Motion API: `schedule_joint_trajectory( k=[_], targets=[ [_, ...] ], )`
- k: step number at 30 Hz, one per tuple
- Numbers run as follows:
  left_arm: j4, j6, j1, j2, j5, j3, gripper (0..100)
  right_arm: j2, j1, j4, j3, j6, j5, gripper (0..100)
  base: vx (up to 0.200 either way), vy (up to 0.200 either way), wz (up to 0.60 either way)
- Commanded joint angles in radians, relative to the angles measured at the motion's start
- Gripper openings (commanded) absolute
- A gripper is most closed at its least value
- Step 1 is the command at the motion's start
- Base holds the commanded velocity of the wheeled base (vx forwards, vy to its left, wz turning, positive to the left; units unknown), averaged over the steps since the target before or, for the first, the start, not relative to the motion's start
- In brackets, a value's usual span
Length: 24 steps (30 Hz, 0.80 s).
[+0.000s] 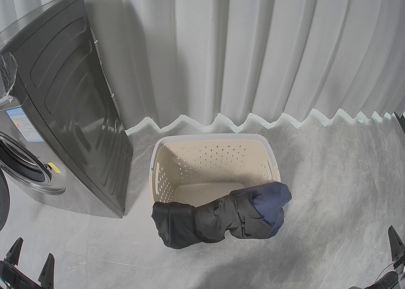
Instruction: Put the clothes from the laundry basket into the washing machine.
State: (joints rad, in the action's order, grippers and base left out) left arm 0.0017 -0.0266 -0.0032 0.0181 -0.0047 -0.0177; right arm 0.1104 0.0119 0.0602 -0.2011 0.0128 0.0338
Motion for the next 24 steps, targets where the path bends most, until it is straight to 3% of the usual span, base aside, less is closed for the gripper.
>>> schedule_joint_trajectory(
  k=[1,4,8,12,24],
  targets=[
    [0.0,-0.001,0.0,-0.018,0.0,0.015,100,0.354,0.013,-0.033,0.011,0.033,0.052,100,-0.2,0.0,0.0],
    [0.0,-0.001,0.0,-0.018,0.0,0.015,100,0.472,0.016,-0.115,0.014,0.049,0.067,100,0.0,0.0,0.0],
    [0.0,-0.001,0.0,-0.018,0.0,0.015,100,0.703,0.017,-0.303,0.012,0.095,0.12,100,0.0,0.0,0.0],
    [0.0,-0.001,0.0,-0.018,0.0,0.015,100,0.85,0.033,-0.399,0.012,0.099,0.158,100,0.0,0.0,0.0],
    [0.0,-0.001,0.0,-0.018,0.0,0.015,100,1.206,0.112,-0.6,-0.001,0.09,0.156,100,0.0,0.0,0.0]
  ],
)
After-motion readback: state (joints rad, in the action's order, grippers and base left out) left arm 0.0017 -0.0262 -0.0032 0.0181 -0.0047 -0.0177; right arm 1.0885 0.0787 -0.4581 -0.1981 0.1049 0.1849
